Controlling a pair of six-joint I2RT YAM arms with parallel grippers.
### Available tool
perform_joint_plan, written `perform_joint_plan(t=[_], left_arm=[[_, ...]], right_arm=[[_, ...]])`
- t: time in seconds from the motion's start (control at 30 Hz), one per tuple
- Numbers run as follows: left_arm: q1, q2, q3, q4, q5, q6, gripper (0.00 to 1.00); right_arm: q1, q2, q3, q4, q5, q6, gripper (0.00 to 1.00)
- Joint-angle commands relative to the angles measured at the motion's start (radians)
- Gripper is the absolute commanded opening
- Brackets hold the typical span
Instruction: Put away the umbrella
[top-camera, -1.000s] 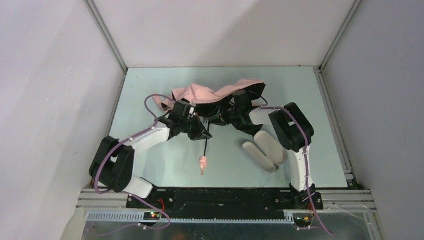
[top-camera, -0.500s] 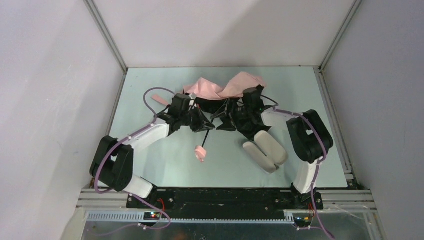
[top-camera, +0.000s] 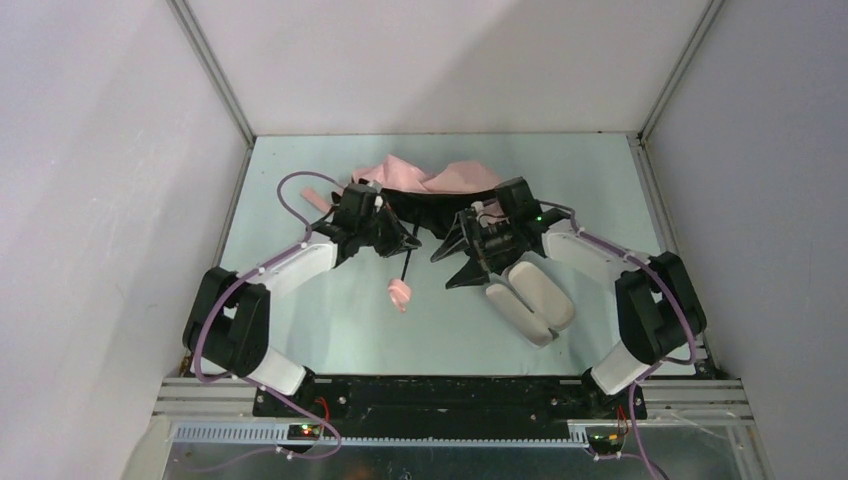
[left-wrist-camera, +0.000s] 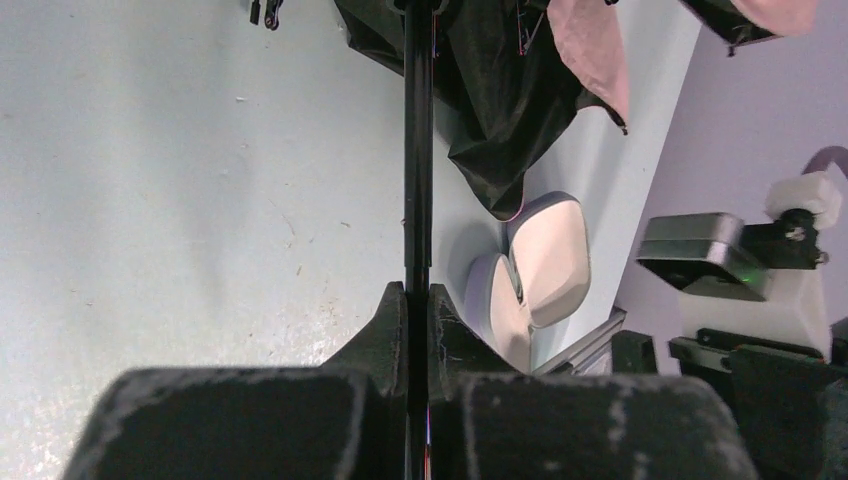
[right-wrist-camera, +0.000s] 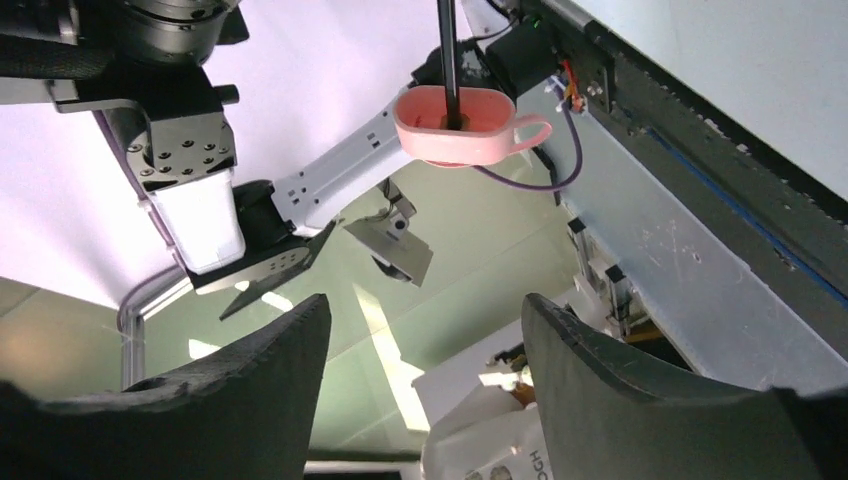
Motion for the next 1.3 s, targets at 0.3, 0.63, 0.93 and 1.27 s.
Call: perform_joint_plan(t=[0.3,0.63,0.93,1.27], left_arm=[[-0.043,-0.097,-0.094,0.0,0.009,0.008,0.38],[0.055,-0.289,0.107,-0.422,-0.134,0.281,0.97],[0.254,-0.048,0.468,-0.485,-0.216,0.54,1.0],[0.288,0.389,0.782,-0.462,-0.125,0.637,1.0]], right_arm=[[-0.288,-0.094,0.325,-0.435,0.44,-0.377,0.99],[-0.302,0.077,0.569,-0.552,0.924,-0.847,0.99],[-0.365,0.24,0.587,-0.452,0.826,-0.981,0.99],[-0.392,0.366,0.536,-0.279,0.656,-0.924,1.0]])
